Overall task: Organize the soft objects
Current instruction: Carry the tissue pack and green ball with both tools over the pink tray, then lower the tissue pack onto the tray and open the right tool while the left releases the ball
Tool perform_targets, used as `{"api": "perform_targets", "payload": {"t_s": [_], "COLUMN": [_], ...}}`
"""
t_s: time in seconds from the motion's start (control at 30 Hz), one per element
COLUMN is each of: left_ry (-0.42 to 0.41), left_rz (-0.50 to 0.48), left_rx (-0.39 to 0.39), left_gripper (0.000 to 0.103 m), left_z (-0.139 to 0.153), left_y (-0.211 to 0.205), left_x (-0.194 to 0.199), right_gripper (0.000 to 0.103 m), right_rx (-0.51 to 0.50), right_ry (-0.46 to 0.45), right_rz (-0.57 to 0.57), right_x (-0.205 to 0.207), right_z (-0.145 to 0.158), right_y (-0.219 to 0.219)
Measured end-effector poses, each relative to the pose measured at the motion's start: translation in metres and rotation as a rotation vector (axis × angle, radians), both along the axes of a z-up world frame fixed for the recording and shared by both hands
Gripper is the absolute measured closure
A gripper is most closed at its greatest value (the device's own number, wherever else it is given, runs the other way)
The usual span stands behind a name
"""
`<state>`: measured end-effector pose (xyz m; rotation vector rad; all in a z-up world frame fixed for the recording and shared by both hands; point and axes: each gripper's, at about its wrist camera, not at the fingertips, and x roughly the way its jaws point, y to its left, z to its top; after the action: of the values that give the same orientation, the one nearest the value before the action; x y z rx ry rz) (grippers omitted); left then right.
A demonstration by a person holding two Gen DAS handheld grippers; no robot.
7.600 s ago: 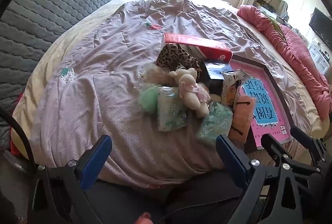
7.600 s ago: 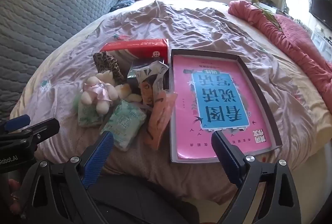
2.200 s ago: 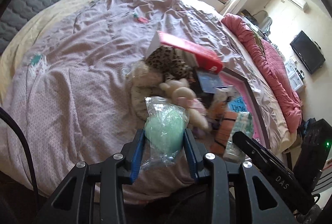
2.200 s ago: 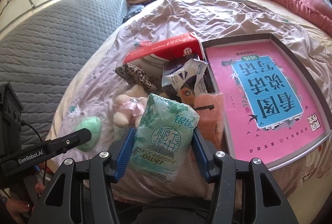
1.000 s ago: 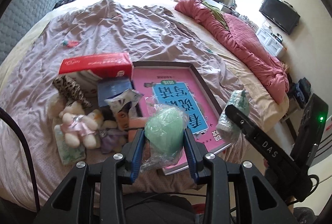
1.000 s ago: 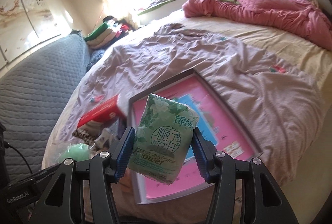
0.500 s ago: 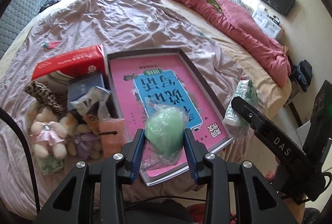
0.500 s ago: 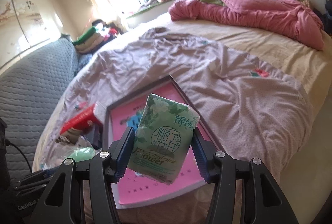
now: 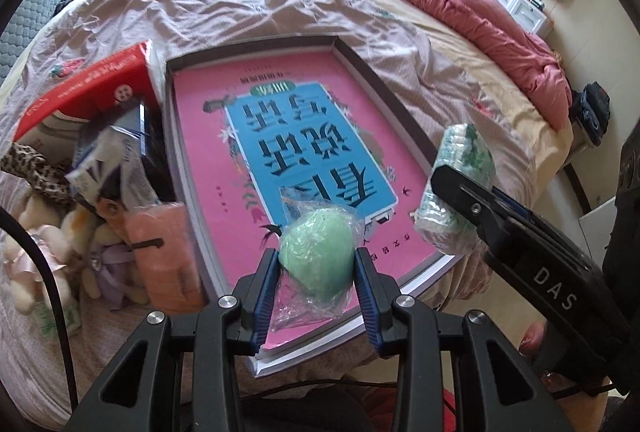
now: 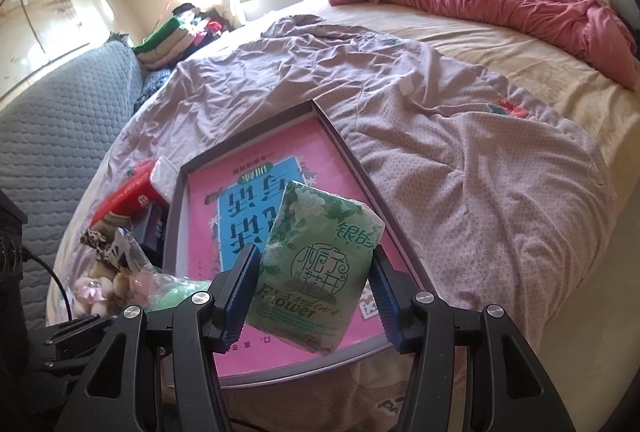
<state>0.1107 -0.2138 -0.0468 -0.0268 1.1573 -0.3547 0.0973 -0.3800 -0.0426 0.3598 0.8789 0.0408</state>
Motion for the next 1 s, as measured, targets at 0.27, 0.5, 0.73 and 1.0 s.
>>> {"api": "perform_targets", "payload": {"t_s": [0.27,0.5,0.73,1.0], "left_ry": [0.023,0.039,0.038,0.051], "left_rz": [-0.014,-0.016,-0.027,-0.016], "left_rx": [0.015,0.017,0.034,0.015], "left_gripper": [0.065,0.065,0.065,0.065], "left_z": [-0.016,-0.023,-0.026,-0.027], "left_y": [-0.006,-0.006,-0.008,-0.005], "left_x": [0.000,0.002,0.001,0.002], "right_gripper": [0.047,0.046,0.045,0.045], "right_rx": [-0.012,-0.020,-0.034,-0.047], "right_ry": [0.050,0.080,0.099,0.109], "right_rz": [0.003,0.007,0.004,-0.007], "right_x": [0.007,0.011,0.015,0.016], "right_z": [-0.019,-0.031,-0.038,-0.040], "right_y": [0.000,0.002,0.003,0.002]}}
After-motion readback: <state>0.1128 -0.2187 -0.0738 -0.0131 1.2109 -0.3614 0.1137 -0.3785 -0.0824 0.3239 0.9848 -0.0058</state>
